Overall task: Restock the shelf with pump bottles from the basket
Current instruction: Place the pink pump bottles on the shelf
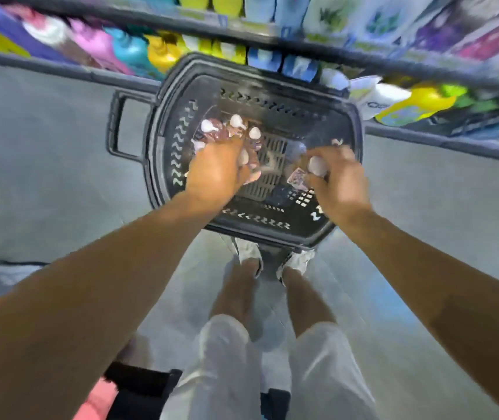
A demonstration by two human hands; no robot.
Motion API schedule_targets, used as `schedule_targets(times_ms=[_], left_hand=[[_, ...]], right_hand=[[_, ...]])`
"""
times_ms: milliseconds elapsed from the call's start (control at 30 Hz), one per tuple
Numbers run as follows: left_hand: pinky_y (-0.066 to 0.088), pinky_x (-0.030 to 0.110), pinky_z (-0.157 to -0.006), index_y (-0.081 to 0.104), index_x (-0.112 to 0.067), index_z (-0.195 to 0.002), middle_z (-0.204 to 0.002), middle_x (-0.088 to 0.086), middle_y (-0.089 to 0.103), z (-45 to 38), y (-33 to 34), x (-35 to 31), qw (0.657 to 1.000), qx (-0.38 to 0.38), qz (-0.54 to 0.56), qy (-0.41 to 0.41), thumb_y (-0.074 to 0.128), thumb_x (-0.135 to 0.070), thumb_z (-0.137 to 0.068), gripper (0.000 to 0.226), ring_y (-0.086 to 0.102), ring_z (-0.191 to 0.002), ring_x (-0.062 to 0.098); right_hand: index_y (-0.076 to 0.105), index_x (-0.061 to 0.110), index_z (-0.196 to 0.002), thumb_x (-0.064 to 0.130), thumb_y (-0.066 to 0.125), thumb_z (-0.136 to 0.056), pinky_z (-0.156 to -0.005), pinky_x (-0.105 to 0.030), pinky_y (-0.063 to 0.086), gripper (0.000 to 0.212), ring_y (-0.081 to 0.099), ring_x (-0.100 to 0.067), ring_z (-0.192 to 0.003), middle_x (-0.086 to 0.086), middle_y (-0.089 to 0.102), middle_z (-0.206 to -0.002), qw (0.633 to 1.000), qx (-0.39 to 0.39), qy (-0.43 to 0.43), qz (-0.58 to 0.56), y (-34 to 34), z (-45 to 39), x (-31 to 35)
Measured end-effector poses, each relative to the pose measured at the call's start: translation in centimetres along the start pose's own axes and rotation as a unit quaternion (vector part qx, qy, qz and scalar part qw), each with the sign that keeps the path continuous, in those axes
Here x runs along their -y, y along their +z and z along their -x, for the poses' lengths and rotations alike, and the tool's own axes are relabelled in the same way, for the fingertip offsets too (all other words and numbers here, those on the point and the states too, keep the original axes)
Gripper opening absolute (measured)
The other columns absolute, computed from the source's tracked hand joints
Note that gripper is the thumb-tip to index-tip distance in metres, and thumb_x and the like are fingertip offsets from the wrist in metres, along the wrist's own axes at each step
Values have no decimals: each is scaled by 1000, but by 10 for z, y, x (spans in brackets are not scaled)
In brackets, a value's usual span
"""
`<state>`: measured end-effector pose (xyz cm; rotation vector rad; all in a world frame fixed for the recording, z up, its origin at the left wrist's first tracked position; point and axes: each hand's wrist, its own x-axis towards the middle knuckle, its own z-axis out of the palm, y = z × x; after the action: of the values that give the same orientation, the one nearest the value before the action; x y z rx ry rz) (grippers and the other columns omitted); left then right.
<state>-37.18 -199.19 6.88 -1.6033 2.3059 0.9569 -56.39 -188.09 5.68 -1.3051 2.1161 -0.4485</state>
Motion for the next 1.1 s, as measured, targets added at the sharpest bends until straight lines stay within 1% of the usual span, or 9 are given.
schedule_targets(times_ms=[200, 400, 600, 667, 733, 800, 867, 967, 1100], left_hand=[[41, 30, -74, 62, -9, -116, -106, 11, 70, 84, -92, -74, 989, -120, 78, 35, 76, -30, -79, 45, 65, -95, 29], [54, 39, -82, 65, -15, -113, -98, 0, 71, 177, -161, -151, 948, -213, 231, 46, 80, -18, -74, 41, 67, -90, 20], [52, 31, -90, 63, -15, -123, -103, -1, 66, 244, -217, -231, 903, -259, 321, 122, 75, -13, -80, 45, 65, -94, 17], [53, 30, -90, 64, -16, -119, -104, 0, 68, 260, -235, -259, 885, -258, 357, 148, 74, -10, -80, 41, 66, -93, 17], [52, 28, -84, 65, -20, -111, -99, -2, 68, 275, -253, -287, 871, -261, 375, 182, 73, -8, -82, 32, 64, -86, 14], [48, 24, -76, 66, -19, -108, -89, -6, 66, 288, -272, -314, 856, -279, 374, 221, 72, -8, -84, 27, 58, -73, 5], [45, 17, -71, 67, -12, -112, -84, -7, 64, 300, -290, -340, 842, -287, 384, 247, 71, -7, -86, 27, 54, -66, -3], [42, 8, -65, 66, -8, -113, -82, -4, 63, 314, -314, -373, 824, -289, 398, 281, 68, -4, -88, 25, 55, -61, -9], [41, 8, -60, 67, -11, -108, -78, -5, 63, 319, -348, -414, 812, -296, 378, 332, 67, -8, -90, 19, 55, -59, -8]], right_hand=[[67, 19, -114, 11, 74, -78, -77, -18, 34, 37, 58, -25, -97, -7, 61, -104, 998, -57, -27, -28, -118, 74, 54], [57, 12, -123, 11, 70, -83, -84, -34, 48, 43, 57, -23, -102, -6, 60, -116, 984, -134, -24, -116, -234, 140, 93], [59, 10, -117, 5, 69, -82, -69, -10, 46, 37, 56, 7, -70, 1, 62, -94, 948, -203, -15, -244, -348, 190, 127], [61, 9, -113, 2, 69, -82, -65, -10, 44, 32, 55, 9, -65, 2, 62, -88, 936, -223, -35, -269, -380, 205, 132], [61, 13, -114, 4, 68, -83, -69, -18, 49, 32, 57, -1, -72, -2, 65, -93, 928, -245, -54, -275, -411, 219, 137], [61, 14, -117, 4, 67, -84, -69, -14, 48, 35, 58, -6, -77, -3, 65, -98, 921, -267, -78, -273, -441, 230, 143], [61, 15, -120, 4, 65, -86, -70, -11, 47, 36, 59, -6, -79, -1, 65, -100, 912, -288, -102, -274, -469, 239, 151], [61, 21, -117, 12, 64, -88, -76, -18, 49, 31, 61, -7, -84, 1, 66, -102, 897, -320, -136, -272, -505, 249, 163], [61, 21, -118, 16, 63, -91, -67, -7, 45, 27, 58, 4, -79, 7, 64, -101, 877, -358, -174, -269, -554, 257, 180]])
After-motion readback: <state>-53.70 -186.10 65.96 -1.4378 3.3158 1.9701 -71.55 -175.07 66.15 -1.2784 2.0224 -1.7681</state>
